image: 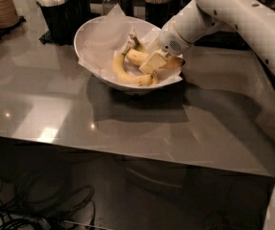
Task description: Pick banana from white bowl
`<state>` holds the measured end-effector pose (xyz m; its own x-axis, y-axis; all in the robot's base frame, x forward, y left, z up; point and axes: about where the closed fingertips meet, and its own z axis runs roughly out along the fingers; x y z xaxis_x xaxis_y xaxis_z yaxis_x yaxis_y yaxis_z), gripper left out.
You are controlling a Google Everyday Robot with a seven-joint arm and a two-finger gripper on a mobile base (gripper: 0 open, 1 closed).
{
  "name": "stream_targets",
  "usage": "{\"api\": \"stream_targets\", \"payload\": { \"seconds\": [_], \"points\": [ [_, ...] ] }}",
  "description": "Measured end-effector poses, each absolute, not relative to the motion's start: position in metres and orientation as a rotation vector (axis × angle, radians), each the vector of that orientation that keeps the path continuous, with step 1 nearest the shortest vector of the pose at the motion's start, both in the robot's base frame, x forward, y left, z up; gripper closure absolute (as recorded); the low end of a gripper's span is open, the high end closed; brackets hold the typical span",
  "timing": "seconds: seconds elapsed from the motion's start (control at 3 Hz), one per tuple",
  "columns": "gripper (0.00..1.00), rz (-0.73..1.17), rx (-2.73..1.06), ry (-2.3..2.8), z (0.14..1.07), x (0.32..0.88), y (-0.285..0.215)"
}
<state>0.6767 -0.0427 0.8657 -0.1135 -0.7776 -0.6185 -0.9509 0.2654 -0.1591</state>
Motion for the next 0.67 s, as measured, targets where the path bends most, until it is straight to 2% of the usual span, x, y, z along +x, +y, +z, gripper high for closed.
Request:
{"api": "stream_targets", "payload": {
  "seconds": [0.67],
  "points": [
    [0.99,0.405,-1.497,1.902,0.875,0.675,-0.049]
  ]
}}
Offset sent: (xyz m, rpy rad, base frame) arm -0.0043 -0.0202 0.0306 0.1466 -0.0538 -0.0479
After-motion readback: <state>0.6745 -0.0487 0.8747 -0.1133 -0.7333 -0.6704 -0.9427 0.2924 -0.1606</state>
